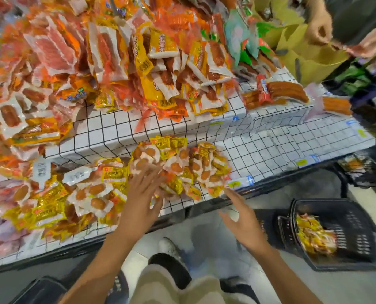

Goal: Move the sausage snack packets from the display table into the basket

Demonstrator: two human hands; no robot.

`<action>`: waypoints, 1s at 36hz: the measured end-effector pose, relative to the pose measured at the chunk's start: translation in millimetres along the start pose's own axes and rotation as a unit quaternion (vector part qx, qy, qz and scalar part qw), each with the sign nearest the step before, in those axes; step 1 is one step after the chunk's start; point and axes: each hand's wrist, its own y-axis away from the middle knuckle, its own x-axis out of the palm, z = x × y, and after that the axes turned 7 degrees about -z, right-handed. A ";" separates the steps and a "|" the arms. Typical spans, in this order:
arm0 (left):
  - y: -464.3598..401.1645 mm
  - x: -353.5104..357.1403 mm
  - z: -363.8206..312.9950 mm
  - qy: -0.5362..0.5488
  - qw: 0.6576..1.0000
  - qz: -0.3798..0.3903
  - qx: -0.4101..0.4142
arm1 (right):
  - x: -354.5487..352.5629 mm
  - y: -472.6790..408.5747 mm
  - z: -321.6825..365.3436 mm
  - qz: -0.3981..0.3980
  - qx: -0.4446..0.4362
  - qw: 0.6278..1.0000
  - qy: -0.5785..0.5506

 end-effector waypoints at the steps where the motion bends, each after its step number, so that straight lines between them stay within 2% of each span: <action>1: 8.9 6.3 -13.6 0.000 1.000 -0.003 -0.002 | -4.6 9.4 -5.5 0.000 -0.013 1.000 -0.006; 5: 47.8 39.5 -51.2 0.010 0.999 0.026 -0.028 | -20.7 43.9 -26.8 0.020 -0.025 0.999 -0.023; 9: 90.8 92.4 -92.2 0.020 0.994 0.096 -0.045 | -54.5 91.2 -68.2 0.029 -0.026 0.999 -0.032; 13: 118.6 147.8 -141.8 0.000 0.984 0.177 -0.032 | -94.4 140.8 -120.9 0.012 0.010 0.999 -0.032; 16: 127.2 190.1 -176.5 0.001 0.974 0.223 0.026 | -124.9 180.5 -163.5 -0.023 0.034 0.999 -0.027; 19: 126.5 223.7 -210.1 0.003 0.968 0.240 0.071 | -161.1 222.7 -203.2 -0.037 0.075 0.996 -0.011; 21: 121.4 240.1 -231.9 0.015 0.959 0.267 0.093 | -185.6 248.0 -220.8 -0.040 0.135 0.990 -0.027; 26: 91.3 275.5 -284.9 -0.011 0.925 0.351 0.143 | -242.3 290.1 -243.0 -0.117 0.228 0.966 -0.029; 31: 62.8 316.1 -325.4 -0.003 0.899 0.401 0.179 | -273.9 320.5 -259.7 -0.165 0.312 0.936 -0.015; 36: 32.0 359.0 -348.6 0.006 0.867 0.457 0.200 | -286.9 334.8 -276.3 -0.202 0.400 0.893 -0.047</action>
